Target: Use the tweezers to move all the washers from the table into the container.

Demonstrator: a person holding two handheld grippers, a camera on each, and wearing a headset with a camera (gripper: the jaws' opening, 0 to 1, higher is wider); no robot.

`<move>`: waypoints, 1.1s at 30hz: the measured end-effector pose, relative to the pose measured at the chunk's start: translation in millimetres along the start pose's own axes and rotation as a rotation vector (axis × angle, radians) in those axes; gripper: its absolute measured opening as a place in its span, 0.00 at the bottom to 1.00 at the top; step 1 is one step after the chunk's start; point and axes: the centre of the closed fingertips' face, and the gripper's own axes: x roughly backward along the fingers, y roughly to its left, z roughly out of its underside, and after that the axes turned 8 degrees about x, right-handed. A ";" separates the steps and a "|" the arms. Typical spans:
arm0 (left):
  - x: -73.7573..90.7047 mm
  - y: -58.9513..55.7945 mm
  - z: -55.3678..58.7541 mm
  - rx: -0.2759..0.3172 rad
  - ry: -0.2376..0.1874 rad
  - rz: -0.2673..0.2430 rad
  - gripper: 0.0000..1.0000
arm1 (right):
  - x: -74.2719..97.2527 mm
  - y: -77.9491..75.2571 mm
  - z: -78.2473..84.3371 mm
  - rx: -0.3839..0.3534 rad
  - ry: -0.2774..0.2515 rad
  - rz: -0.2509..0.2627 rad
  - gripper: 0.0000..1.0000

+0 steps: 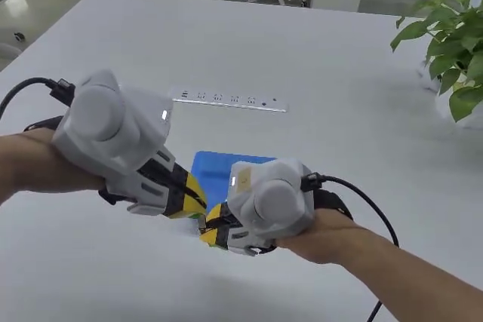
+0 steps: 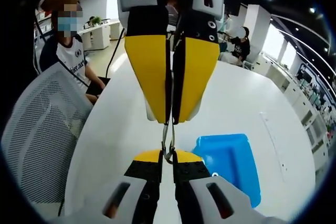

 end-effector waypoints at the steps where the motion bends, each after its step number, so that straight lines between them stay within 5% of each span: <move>1: 0.4 1.4 -1.1 -0.002 -0.001 -0.001 0.06 | 1.2 -2.8 -0.2 0.001 0.001 0.005 0.09; 12: 1.3 24.5 -13.0 -0.031 -0.005 -0.012 0.06 | 7.2 -29.2 3.6 0.002 0.003 0.036 0.09; 33: -17.0 66.2 -11.1 -0.047 -0.012 -0.011 0.06 | -2.6 -67.7 30.4 -0.023 0.012 0.048 0.09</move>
